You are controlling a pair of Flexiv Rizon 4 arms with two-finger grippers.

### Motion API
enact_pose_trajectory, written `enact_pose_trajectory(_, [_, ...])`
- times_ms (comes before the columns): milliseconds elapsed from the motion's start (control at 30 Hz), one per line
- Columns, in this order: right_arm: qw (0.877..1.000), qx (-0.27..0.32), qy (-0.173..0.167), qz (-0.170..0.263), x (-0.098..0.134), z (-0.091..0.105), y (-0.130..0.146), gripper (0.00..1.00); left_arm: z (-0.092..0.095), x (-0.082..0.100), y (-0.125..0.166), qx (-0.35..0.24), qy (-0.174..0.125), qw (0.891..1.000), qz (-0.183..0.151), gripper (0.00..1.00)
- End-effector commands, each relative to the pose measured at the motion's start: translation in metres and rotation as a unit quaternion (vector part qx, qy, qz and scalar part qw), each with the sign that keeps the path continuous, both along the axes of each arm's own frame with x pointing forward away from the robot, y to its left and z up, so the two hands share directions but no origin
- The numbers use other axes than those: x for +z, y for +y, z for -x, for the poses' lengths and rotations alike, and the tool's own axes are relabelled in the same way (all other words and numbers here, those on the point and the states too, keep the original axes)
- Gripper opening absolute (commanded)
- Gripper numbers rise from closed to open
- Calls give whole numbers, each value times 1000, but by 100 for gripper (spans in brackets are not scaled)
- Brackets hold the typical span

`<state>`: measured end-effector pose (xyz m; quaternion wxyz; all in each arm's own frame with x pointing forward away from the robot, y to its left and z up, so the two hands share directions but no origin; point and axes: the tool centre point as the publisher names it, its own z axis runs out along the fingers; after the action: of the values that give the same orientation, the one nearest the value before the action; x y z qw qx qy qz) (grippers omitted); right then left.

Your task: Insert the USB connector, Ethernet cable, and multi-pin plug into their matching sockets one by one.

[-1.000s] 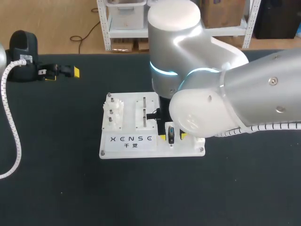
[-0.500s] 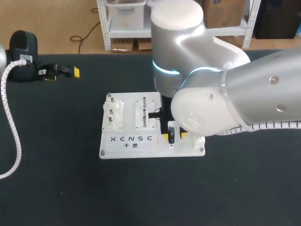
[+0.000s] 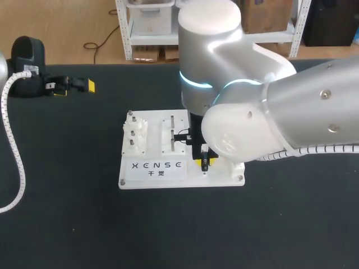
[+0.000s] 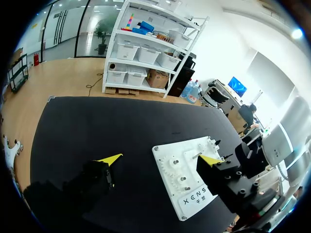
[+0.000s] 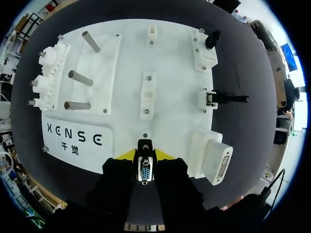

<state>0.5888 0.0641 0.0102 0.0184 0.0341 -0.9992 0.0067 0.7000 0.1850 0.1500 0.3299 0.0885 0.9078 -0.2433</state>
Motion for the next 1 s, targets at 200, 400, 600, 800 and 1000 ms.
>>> enact_pose_trajectory(200, [1000, 3, -2, 0, 4, 1, 1, 0, 0, 0, 0, 0, 0, 1000, 0, 100])
enact_pose_trajectory(400, [1000, 1, -10, -6, 15, 0, 1, 0, 0, 0, 0, 0, 0, 1000, 0, 100])
enact_pose_trajectory(600, [1000, 0, -4, -6, 22, 1, -1, 0, 0, 0, 0, 0, 0, 1000, 0, 100])
enact_pose_trajectory(800, [1000, 3, 5, 5, 40, 5, -9, 0, 0, 0, 0, 0, 0, 1000, 0, 100])
enact_pose_trajectory(1000, [1000, -5, 1, 1, 61, 6, -31, 0, 0, 0, 0, 0, 0, 1000, 0, 100])
